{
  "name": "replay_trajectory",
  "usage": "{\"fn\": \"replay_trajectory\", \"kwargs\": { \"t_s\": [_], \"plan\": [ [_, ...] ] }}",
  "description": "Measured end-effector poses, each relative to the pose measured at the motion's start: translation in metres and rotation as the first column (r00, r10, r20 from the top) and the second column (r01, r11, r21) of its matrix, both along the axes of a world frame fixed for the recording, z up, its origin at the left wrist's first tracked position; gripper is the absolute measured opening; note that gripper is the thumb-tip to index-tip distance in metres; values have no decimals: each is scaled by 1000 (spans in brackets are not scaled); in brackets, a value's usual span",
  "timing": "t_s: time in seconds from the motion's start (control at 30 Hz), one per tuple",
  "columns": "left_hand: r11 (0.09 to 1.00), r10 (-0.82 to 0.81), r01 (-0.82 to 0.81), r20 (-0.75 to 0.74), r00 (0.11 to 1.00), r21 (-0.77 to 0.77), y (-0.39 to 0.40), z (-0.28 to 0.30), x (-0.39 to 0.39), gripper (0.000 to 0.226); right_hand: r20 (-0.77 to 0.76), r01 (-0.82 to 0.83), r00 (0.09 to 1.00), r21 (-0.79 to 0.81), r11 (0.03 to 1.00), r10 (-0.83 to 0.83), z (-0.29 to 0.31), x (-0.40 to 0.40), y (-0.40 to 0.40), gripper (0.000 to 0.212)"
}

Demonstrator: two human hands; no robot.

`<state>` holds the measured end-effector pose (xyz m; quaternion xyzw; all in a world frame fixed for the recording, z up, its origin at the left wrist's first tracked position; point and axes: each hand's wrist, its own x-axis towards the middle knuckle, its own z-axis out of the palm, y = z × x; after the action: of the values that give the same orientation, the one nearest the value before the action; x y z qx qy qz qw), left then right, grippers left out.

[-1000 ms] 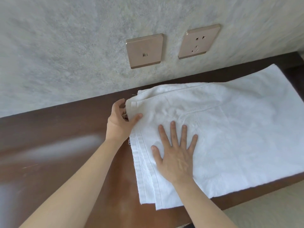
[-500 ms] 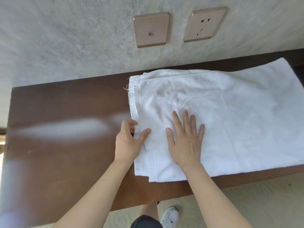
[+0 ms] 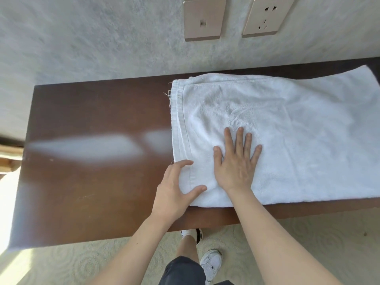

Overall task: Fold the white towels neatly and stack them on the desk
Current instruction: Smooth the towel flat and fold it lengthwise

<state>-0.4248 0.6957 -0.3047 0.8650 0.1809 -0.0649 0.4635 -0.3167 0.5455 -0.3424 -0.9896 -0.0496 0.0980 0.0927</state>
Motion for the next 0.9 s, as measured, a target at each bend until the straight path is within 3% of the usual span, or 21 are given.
{"fn": "replay_trajectory", "kwargs": {
  "t_s": [0.1, 0.27, 0.43, 0.5, 0.8, 0.9],
  "plan": [
    [997, -83, 83, -32, 996, 6, -2, -5, -8, 62, -27, -5, 1000, 5, 1000, 6, 3, 1, 1, 63],
    [969, -244, 247, -106, 964, 19, 8, -11, -8, 39, -72, -10, 997, -10, 1000, 9, 8, 3, 1, 64],
    [997, 41, -43, 46, 998, 60, 0, -6, -27, 41, -88, -15, 996, 6, 1000, 15, 10, 3, 0, 64],
    [988, 131, -133, 32, 991, 75, -8, -3, -33, 40, -88, -17, 996, 15, 1000, 18, 11, 2, -2, 65],
    [988, 136, -126, -116, 984, 90, -23, -1, -25, 29, -122, -26, 992, 20, 999, 28, 15, -2, -3, 63],
    [985, 173, -173, -166, 971, 12, -21, 1, -18, 18, -129, -33, 991, 22, 999, 35, 14, -2, -3, 64]
  ]
}}
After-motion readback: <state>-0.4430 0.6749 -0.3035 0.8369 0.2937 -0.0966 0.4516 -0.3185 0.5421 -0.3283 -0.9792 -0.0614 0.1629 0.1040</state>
